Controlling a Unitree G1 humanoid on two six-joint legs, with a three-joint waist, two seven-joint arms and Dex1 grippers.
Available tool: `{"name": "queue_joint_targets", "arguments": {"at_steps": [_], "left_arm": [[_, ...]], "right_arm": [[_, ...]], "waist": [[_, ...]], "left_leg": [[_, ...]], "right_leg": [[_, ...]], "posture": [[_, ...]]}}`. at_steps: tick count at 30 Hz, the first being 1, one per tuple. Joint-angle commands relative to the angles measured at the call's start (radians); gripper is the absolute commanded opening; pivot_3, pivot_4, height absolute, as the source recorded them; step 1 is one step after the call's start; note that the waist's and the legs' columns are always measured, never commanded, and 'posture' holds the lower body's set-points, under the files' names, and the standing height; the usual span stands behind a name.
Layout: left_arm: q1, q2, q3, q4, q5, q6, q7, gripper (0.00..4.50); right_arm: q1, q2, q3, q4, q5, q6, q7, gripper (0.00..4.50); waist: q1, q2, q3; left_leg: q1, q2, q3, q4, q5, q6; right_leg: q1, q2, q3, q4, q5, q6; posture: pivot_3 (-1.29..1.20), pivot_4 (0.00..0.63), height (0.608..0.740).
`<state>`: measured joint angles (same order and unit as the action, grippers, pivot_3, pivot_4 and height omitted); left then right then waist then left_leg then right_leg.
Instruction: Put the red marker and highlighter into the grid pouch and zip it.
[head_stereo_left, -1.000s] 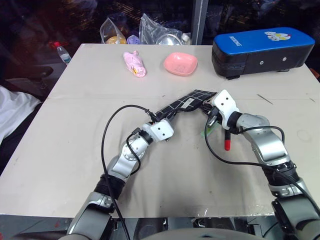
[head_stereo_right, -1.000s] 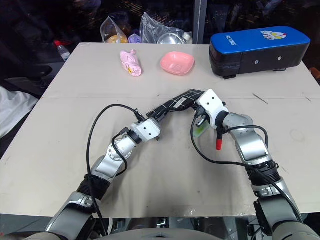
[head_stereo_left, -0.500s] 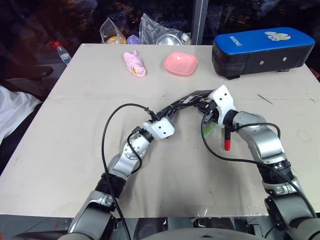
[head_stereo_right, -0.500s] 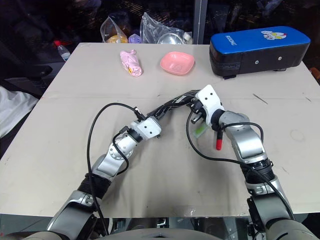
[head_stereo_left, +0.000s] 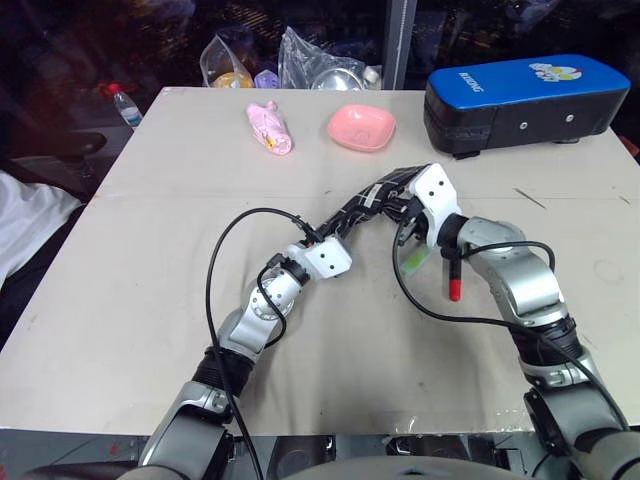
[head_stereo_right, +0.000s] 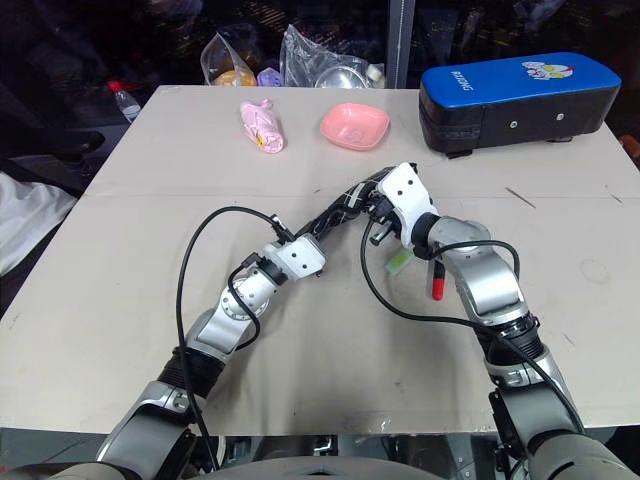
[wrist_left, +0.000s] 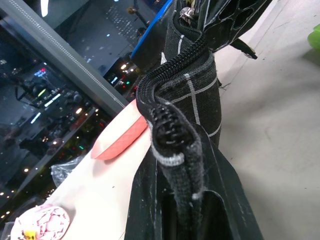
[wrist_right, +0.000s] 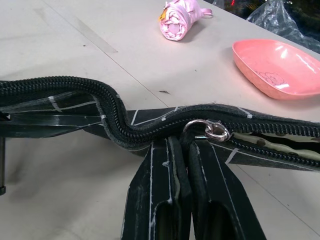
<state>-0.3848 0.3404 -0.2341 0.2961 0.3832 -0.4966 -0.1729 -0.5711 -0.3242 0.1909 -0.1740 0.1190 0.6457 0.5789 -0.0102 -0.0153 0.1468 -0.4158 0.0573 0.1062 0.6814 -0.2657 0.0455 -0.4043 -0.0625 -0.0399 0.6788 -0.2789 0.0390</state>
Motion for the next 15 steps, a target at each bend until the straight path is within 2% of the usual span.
{"name": "queue_joint_targets", "arguments": {"at_steps": [1,8,15], "left_arm": [[-0.018,-0.008,0.020,-0.045,0.030,0.011,0.052,0.00],[-0.028,0.002,0.056,-0.044,0.095,0.066,0.151,0.00],[-0.036,-0.004,0.037,-0.035,0.104,0.075,0.163,0.00]], "right_arm": [[-0.018,0.000,0.020,-0.052,0.010,-0.004,0.016,0.03],[-0.021,-0.019,0.004,-0.055,0.021,0.002,0.026,0.03],[-0.029,-0.037,0.003,-0.080,0.073,0.017,0.088,0.03]], "waist": [[0.000,0.000,0.000],[0.000,0.000,0.000],[0.000,0.000,0.000]], "left_leg": [[0.000,0.000,0.000,0.000,0.000,0.000],[0.000,0.000,0.000,0.000,0.000,0.000],[0.000,0.000,0.000,0.000,0.000,0.000]], "right_leg": [[0.000,0.000,0.000,0.000,0.000,0.000],[0.000,0.000,0.000,0.000,0.000,0.000],[0.000,0.000,0.000,0.000,0.000,0.000]], "posture": [[0.00,0.150,0.740],[0.00,0.150,0.740],[0.00,0.150,0.740]]}}
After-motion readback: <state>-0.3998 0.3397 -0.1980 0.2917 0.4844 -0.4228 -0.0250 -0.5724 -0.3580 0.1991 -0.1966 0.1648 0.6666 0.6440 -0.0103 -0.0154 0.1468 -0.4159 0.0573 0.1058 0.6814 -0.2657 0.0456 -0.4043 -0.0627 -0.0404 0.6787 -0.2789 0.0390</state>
